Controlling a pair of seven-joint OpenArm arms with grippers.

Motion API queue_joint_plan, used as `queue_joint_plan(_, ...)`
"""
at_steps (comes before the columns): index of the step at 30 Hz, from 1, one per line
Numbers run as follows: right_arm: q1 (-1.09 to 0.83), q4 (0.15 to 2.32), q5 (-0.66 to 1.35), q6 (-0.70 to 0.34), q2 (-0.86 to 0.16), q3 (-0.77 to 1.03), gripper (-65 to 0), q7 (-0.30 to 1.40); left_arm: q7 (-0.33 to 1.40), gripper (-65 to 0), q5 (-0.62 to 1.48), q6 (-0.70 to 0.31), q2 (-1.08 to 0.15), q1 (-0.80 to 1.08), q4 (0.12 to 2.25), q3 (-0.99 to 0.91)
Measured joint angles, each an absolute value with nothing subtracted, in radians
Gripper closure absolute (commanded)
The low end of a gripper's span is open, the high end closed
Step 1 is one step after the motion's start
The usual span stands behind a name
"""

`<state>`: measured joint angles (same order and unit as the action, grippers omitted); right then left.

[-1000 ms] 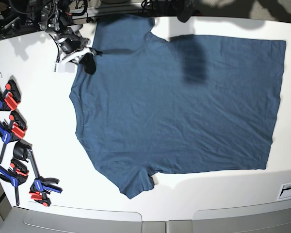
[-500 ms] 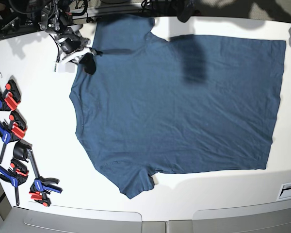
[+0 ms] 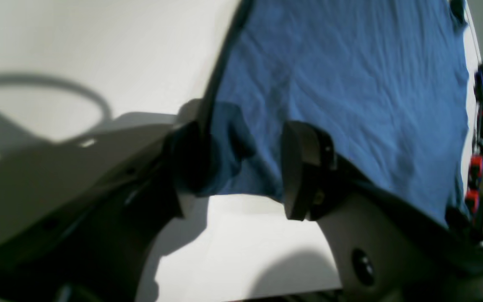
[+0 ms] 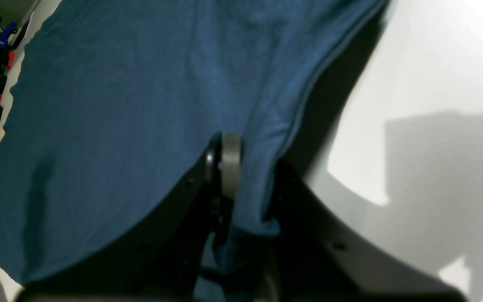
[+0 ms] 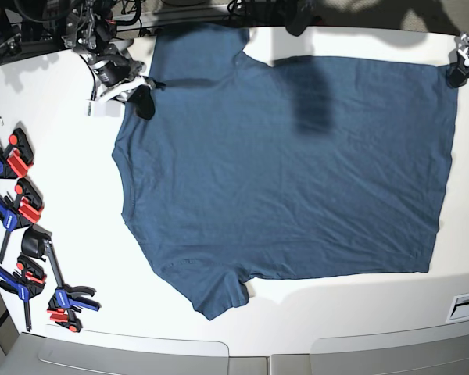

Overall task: Fold the T-shirt properly
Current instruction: 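Grasp the opposite shoulder corner with the left gripper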

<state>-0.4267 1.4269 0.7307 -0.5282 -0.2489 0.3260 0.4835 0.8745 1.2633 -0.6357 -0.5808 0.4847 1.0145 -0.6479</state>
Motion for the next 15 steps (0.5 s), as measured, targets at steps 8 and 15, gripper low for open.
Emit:
queue_joint_plan(8,-0.427,1.427,0.731,-0.528,-0.249,0.326,0.0,0.484,0.920,-29.2,1.288,-0.665,-0.560,0.481,1.016,-0.648)
queue_joint_plan(15,-0.427,1.427,0.731,-0.528,-0.249,0.326,0.0,0.484,0.996,-29.2,1.369,-0.710,-0.530,0.482,1.016,-0.647)
